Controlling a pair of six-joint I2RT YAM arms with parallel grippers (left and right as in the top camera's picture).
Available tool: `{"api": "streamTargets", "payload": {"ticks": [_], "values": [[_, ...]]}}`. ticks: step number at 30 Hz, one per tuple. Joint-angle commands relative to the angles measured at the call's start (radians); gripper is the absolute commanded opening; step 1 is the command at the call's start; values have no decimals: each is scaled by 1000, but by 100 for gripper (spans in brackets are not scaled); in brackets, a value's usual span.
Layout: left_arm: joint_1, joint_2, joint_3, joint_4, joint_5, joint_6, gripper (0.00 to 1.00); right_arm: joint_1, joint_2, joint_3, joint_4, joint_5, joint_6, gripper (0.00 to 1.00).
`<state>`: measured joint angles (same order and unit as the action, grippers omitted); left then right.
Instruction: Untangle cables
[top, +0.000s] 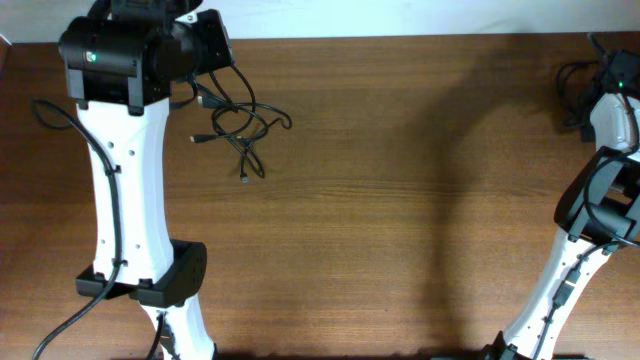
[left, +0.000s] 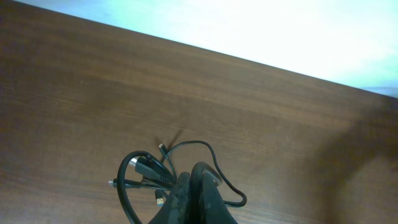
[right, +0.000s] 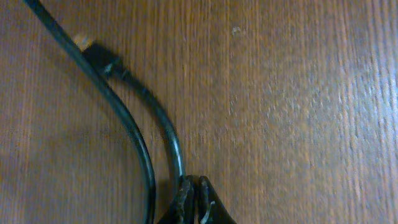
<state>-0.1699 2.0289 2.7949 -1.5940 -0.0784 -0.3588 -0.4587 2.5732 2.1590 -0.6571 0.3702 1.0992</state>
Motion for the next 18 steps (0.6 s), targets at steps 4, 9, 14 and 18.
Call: {"api": "streamTargets", "payload": {"ticks": [4,9,14,18], "values": [[0,-29,15,9,6,6,0,-6,111,-21,215,-27,-159,4],[0,-29,15,12,7,5,0,-6,117,-21,358,-73,-206,4],[0,-29,15,10,6,9,0,-3,72,-19,217,-145,-373,4],[0,-29,15,10,3,17,0,6,-105,-19,124,-150,-552,4]]}}
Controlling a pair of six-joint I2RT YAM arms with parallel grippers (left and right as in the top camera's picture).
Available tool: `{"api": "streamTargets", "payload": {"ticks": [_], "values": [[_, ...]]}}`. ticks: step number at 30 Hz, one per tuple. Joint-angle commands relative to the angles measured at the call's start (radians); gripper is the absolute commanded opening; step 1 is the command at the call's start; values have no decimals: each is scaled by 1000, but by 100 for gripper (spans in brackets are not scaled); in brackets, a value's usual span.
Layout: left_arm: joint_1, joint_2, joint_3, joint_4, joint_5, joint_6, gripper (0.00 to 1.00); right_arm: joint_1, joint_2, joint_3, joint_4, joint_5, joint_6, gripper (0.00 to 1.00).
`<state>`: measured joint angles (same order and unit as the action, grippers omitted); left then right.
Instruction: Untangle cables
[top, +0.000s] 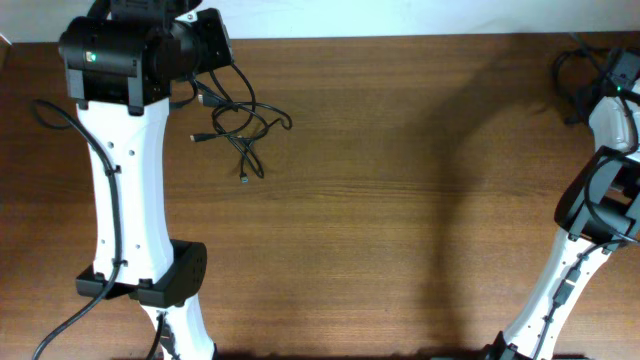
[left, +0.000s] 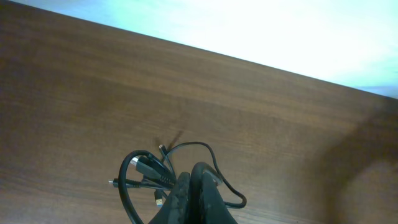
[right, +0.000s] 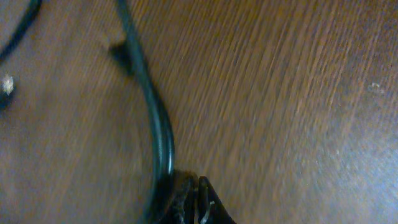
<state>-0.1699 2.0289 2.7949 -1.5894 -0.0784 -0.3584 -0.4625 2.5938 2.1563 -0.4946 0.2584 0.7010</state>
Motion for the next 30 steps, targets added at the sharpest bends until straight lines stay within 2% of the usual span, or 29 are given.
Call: {"api": "streamTargets", "payload": {"ticks": [1,4,9,12,17,24,25,26,27,30], "values": [[0,-28,15,10,3,16,0,14,-198,-17,-68,-39,-190,4],[-19,-11,14,65,38,16,0,55,-375,-17,-151,-45,-313,4],[-151,117,14,187,38,16,0,177,-534,-17,-286,-45,-522,4],[-245,253,14,262,42,15,0,254,-571,-17,-368,-46,-523,4],[-330,454,14,370,190,15,0,327,-588,-17,-415,-45,-540,4],[-403,644,14,391,191,12,0,332,-592,-17,-457,-45,-590,4],[-406,660,14,393,191,12,8,332,-592,-17,-461,-46,-590,29],[-406,664,14,394,190,12,99,332,-592,-17,-464,-46,-590,79],[-403,663,15,400,191,12,99,333,-592,-17,-468,-46,-590,95],[-398,632,64,399,187,25,99,332,-592,-17,-475,-46,-597,95]]}}
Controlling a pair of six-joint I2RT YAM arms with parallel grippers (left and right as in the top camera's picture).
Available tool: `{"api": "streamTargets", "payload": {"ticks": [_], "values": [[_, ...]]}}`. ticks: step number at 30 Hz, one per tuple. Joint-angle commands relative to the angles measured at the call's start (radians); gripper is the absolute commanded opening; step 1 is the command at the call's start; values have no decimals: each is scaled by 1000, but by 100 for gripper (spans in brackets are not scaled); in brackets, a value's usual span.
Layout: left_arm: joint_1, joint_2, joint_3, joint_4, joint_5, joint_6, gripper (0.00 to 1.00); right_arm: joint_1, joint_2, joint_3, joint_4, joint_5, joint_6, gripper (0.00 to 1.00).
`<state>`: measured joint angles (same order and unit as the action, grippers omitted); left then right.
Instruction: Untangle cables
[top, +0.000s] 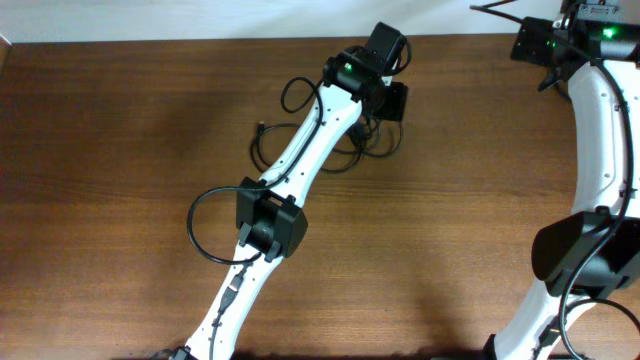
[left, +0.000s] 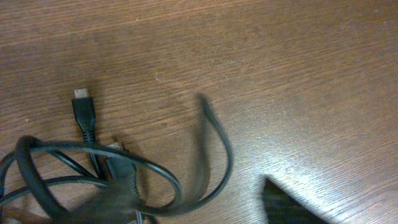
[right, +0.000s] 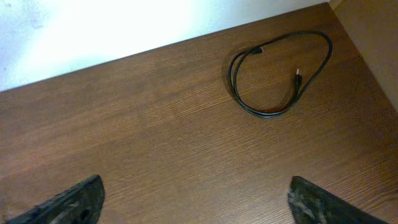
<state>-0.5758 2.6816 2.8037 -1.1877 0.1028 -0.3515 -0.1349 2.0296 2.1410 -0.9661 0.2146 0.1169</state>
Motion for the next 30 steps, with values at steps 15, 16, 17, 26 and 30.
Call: {"api": "streamTargets", "payload": {"ticks": [15,16,17,26,30], "values": [[167,-386,186,-259,-387,24,99,200,10,-91,4,-241,-190,95],[173,-386,186,-264,-387,24,99,224,31,-127,40,-241,-197,95],[174,-386,186,-265,-388,24,99,240,49,-154,71,-243,-215,95],[176,-386,186,-288,-388,29,99,342,283,-227,271,-276,-398,95],[176,-386,185,-288,-388,29,99,414,253,-202,247,-315,-396,95]]}}
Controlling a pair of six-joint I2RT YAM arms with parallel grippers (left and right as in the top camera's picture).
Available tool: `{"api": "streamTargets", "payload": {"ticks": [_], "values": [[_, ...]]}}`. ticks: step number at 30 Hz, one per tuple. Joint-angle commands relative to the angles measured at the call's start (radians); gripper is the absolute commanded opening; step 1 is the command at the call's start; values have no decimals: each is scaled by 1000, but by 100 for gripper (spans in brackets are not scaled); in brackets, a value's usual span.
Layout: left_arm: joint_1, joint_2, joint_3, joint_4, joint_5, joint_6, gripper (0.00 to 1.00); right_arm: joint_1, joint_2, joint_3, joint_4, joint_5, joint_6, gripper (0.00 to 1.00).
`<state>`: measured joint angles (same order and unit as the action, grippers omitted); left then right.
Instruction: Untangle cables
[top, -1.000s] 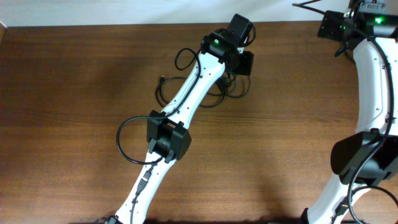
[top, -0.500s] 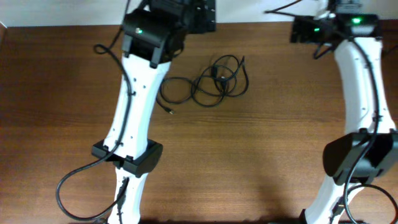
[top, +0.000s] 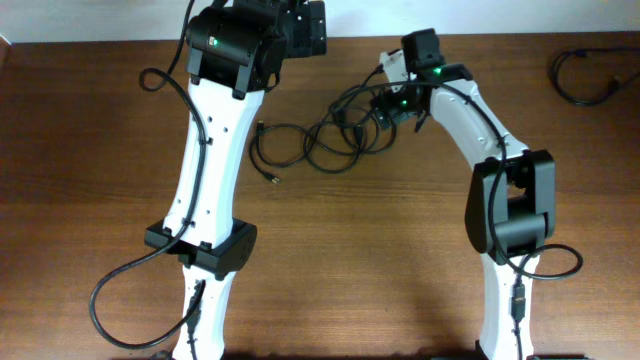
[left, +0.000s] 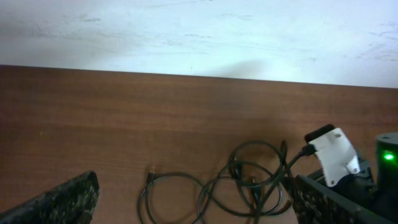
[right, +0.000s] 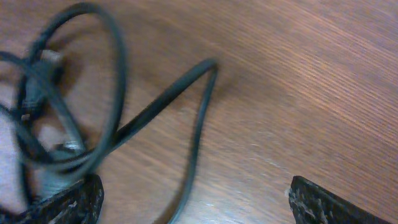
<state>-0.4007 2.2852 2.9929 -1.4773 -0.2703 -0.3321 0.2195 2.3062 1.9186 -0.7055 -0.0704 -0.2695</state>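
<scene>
A tangle of black cables (top: 335, 135) lies at the table's middle back, with one loop (top: 280, 150) spread out to the left. My right gripper (top: 384, 108) is low at the tangle's right side. It is open, and a cable strand (right: 194, 143) runs between its fingers (right: 65, 202); the knot (right: 46, 112) is just to its left. My left gripper (top: 308, 25) is open and empty, high over the back edge. From there it sees the tangle (left: 245, 183) and the right arm's wrist (left: 333, 155).
A single black cable (top: 588, 75) lies coiled in the back right corner, apart from the tangle. The white wall (left: 199, 31) borders the table's back edge. The arms' bases stand at the front, with a slack robot cable (top: 125, 305) at the front left.
My left gripper was low at the tangle; now it is high over the back edge. My right gripper was high over the right back corner; now it is low at the tangle's right side.
First my left gripper was shut on the tangle at the back left and my right was shut on one cable at the far right. Then the tangle lay at the middle back, the single cable lay alone at the right, both grippers open. Now the right gripper is at the tangle.
</scene>
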Motion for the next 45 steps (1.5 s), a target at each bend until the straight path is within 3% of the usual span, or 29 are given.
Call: {"api": "streamTargets", "payload": {"ticks": [1,3,7,10,13,15,28,45], "values": [[1,10,-4,1,-14,9,99,77,-29,39,-32,-27,3,95],[1,10,-4,-5,-15,9,99,119,-29,80,-85,-27,101,95],[2,10,-4,-16,-15,13,99,155,-26,80,-92,3,103,95],[2,10,-4,-36,-15,39,99,121,-26,80,-100,100,105,95],[3,10,-4,-39,-19,43,99,45,-26,80,-145,75,148,95],[3,10,-4,-27,-19,43,99,18,-26,74,-163,2,147,94],[3,10,-4,-27,-19,42,99,60,-26,-96,-138,3,108,91],[3,10,-4,-29,-18,42,99,106,-26,-66,-54,49,91,89]]}}
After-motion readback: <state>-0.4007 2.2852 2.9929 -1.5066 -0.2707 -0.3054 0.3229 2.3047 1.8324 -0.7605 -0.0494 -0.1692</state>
